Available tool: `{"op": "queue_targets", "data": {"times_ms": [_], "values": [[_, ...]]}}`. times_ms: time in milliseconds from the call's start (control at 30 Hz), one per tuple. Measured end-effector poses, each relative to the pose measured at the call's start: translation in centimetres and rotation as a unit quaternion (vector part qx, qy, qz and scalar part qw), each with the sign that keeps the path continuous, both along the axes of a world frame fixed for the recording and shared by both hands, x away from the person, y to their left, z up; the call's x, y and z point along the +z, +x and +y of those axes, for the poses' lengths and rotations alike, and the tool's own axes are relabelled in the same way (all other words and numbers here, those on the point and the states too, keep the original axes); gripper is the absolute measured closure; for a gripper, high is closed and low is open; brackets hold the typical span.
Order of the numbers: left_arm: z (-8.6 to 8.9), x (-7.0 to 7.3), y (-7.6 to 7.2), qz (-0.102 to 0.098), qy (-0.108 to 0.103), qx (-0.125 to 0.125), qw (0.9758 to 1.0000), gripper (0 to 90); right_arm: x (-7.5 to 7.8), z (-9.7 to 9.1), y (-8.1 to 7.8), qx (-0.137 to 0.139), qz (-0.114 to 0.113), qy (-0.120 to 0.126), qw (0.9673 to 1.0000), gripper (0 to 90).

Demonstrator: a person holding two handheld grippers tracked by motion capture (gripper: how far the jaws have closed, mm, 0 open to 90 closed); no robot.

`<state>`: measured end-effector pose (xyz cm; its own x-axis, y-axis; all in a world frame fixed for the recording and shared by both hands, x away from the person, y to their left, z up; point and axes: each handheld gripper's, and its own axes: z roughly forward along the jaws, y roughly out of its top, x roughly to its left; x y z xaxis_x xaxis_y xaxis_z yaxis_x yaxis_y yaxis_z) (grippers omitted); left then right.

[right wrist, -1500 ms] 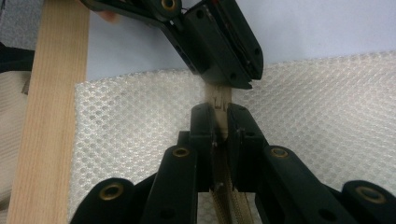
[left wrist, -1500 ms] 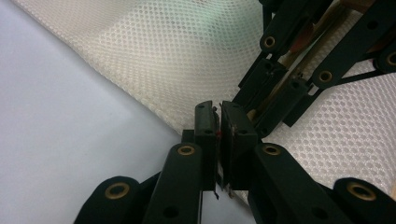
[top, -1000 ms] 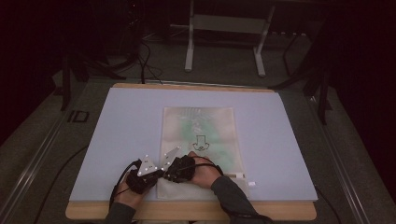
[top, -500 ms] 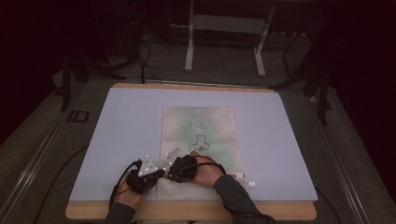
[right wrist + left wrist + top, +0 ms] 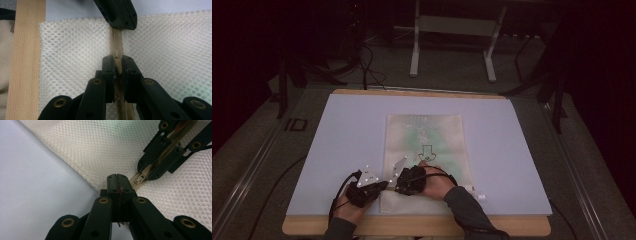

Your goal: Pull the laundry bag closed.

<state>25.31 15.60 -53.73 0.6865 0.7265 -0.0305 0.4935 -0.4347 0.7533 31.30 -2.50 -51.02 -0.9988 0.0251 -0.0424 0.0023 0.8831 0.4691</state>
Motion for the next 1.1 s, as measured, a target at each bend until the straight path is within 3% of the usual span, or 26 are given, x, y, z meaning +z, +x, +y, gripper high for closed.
{"op": "queue_targets", "data": {"times_ms": [267,467,533,667,1100], "values": [[-0.27,0.65,-0.54,-0.014,-0.005,-0.014,0.9998,86.0,-0.06,0.15,0.00,0.000,0.001,0.001,1.0000,82.0],[-0.52,0.28,-0.39,-0.004,0.001,-0.018,0.9998,86.6,-0.05,0.17,0.02,0.000,0.001,0.000,1.0000,81.9],[-0.59,0.01,-0.13,0.017,-0.003,-0.008,0.9998,88.8,-0.02,0.20,0.03,0.001,0.000,-0.003,1.0000,81.9],[-0.88,0.10,-0.26,0.008,0.018,-0.011,0.9998,89.3,0.12,0.39,-0.06,0.003,-0.003,-0.012,0.9999,81.8],[-0.62,-0.07,-0.23,0.010,0.005,-0.013,0.9999,89.4,0.61,0.64,-0.24,0.010,-0.010,-0.043,0.9990,82.1]]}}
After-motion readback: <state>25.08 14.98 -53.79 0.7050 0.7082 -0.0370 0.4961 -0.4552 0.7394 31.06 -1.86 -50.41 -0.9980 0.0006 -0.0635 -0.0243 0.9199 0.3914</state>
